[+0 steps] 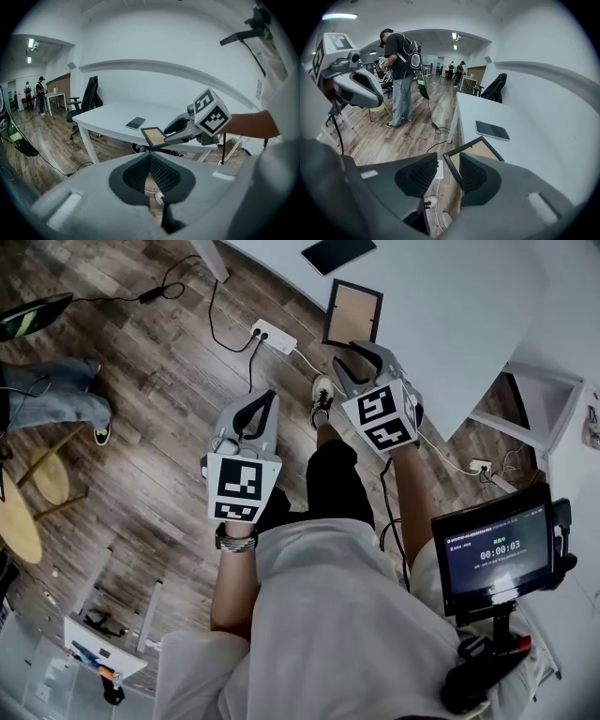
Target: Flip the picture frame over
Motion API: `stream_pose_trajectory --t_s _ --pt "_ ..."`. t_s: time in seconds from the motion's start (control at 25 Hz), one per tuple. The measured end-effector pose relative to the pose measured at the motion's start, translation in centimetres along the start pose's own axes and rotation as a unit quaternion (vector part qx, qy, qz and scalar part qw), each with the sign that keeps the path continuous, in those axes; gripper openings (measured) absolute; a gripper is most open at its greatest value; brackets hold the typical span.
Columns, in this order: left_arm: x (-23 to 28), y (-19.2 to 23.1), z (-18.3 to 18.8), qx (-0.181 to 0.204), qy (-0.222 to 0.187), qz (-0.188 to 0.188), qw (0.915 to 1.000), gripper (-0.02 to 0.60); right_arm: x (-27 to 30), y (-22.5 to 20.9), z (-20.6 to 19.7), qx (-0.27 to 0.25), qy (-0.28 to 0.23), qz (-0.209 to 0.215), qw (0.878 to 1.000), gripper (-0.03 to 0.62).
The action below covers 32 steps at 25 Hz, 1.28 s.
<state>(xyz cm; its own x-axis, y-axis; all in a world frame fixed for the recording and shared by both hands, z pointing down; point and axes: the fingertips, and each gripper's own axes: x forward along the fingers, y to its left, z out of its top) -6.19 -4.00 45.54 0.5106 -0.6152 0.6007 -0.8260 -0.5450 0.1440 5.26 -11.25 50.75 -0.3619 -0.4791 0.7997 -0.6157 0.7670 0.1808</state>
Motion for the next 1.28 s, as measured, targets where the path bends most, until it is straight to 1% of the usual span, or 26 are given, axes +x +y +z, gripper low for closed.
stream_pose_trajectory --t_s 0.24,0.36,0.44,0.56,0.72,0.84,1.0,1.16,1.28 --pt "-0.7 -0.9 -0.5 -0.011 0.005 0.002 0.9999 0.003 0.4 0.1 -0.4 -0.019 -0.003 0.010 1.000 0.164" --pt "-1.1 -1.1 -0.7 -0.015 0.009 0.006 0.9998 0.003 0.3 -0.2 -0.8 -0.035 0.005 0.005 0.999 0.164" --pt "-1.3 -1.3 -1.1 -0.020 0.012 0.008 0.9997 0.003 0.3 -0.4 -1.1 -0.059 0.014 -0.006 0.998 0.164" --pt "-1.2 -1.3 -2.1 -0.028 0.019 0.007 0.9994 0.003 0.9 -0.4 -1.5 -0.108 0.026 -0.021 0.994 0.170" --pt "-0.3 -1.3 -3.7 -0.035 0.027 0.007 0.9990 0.003 2.6 -0.4 -3.2 -0.170 0.046 -0.036 0.984 0.180" --pt "-0.5 -1.5 -4.1 -0.038 0.029 0.009 0.9988 0.003 2.6 -0.8 -3.8 -0.198 0.057 -0.055 0.977 0.183" --pt "-0.7 -1.5 -4.3 -0.042 0.032 0.011 0.9985 0.003 2.8 -1.3 -4.1 -0.218 0.065 -0.077 0.971 0.192" --pt "-0.9 -1.6 -4.4 -0.041 0.034 0.011 0.9985 0.003 3.0 -1.5 -4.4 -0.228 0.075 -0.091 0.967 0.191" --pt "-1.0 -1.6 -4.4 -0.041 0.034 0.011 0.9985 0.003 3.1 -1.6 -4.3 -0.231 0.074 -0.100 0.965 0.172"
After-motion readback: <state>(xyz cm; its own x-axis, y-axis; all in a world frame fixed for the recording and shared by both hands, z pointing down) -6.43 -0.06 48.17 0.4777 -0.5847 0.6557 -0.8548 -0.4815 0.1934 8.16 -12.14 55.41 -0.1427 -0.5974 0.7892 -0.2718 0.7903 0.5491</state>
